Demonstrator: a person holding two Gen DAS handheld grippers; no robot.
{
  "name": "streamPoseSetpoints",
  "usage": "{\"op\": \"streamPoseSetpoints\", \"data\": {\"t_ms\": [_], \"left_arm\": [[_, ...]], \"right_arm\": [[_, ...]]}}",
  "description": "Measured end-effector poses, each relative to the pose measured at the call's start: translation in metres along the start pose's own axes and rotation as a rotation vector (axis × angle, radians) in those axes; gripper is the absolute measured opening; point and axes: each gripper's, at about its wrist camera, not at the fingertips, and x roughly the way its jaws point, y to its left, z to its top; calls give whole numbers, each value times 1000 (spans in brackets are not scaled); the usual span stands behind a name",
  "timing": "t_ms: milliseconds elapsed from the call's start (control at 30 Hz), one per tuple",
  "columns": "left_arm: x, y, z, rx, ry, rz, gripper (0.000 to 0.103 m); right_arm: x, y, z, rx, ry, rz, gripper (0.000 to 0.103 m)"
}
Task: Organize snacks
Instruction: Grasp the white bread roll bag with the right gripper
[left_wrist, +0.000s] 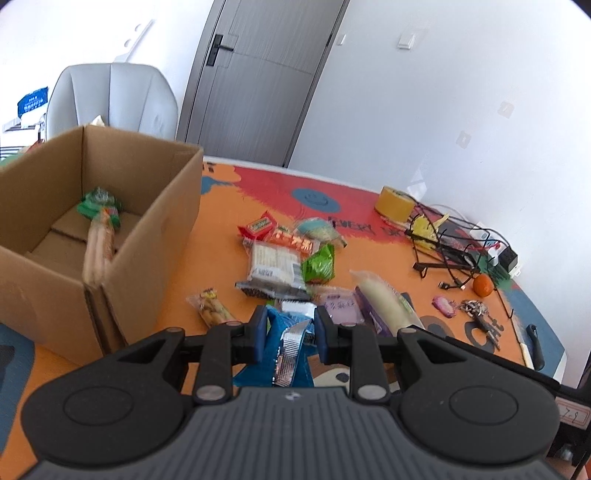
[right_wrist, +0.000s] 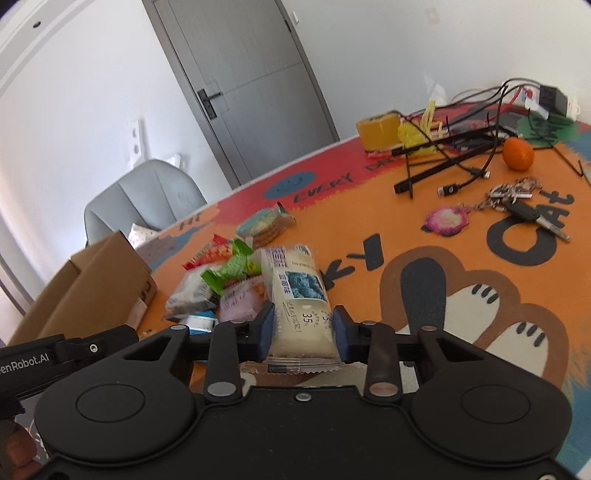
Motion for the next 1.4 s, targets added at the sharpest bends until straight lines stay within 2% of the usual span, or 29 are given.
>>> {"op": "streamPoseSetpoints", "data": {"t_ms": [233, 267, 300, 333, 500, 567, 600, 633, 667, 700, 733, 1033, 1167, 1200, 1233, 1300, 1400], "left_arm": [[-19, 3, 10, -7, -53, -1, 26], [-21, 4, 11, -10, -58, 0, 26], [-23, 6, 11, -11, -62, 1, 26], [-24, 7, 12, -13, -65, 4, 26], [-28, 13, 13, -21, -69, 11, 26], [-29, 14, 11, -24, -66, 13, 26], [-28, 15, 10, -24, -64, 13, 26], [-28, 15, 9, -23, -63, 11, 26], [-28, 15, 9, -21, -62, 10, 26], [-27, 15, 8, -19, -61, 9, 26], [-26, 15, 8, -19, -58, 9, 26], [-5, 23, 4, -34, -17, 14, 26], [5, 25, 5, -38, -4, 16, 26], [7, 25, 4, -38, -1, 14, 26], [9, 24, 4, -40, 3, 10, 26], [13, 22, 3, -41, 9, 3, 26], [14, 19, 1, -35, 15, -3, 26]], "right_arm": [[-11, 11, 7, -7, -34, 34, 26], [-12, 12, 7, -2, -36, 45, 20], [-13, 13, 8, -2, -38, 55, 6], [-12, 15, 9, -4, -34, 58, 1], [-16, 20, 3, -23, -17, 53, 1], [-14, 21, 1, -30, 6, 56, 4], [-14, 22, -1, -29, 13, 44, 10], [-14, 22, -1, -31, 7, 37, 26], [-13, 21, -2, -32, 3, 30, 38], [-11, 21, -2, -29, -1, 20, 55], [-9, 21, -3, -30, -8, 7, 57], [31, 32, -10, -52, 79, -16, 57], [33, 38, -15, -112, 63, -34, 58], [33, 38, -16, -121, 61, -34, 55], [32, 38, -17, -128, 58, -40, 46], [30, 36, -17, -127, 51, -58, 37], [28, 32, -15, -121, 56, -53, 33]]}}
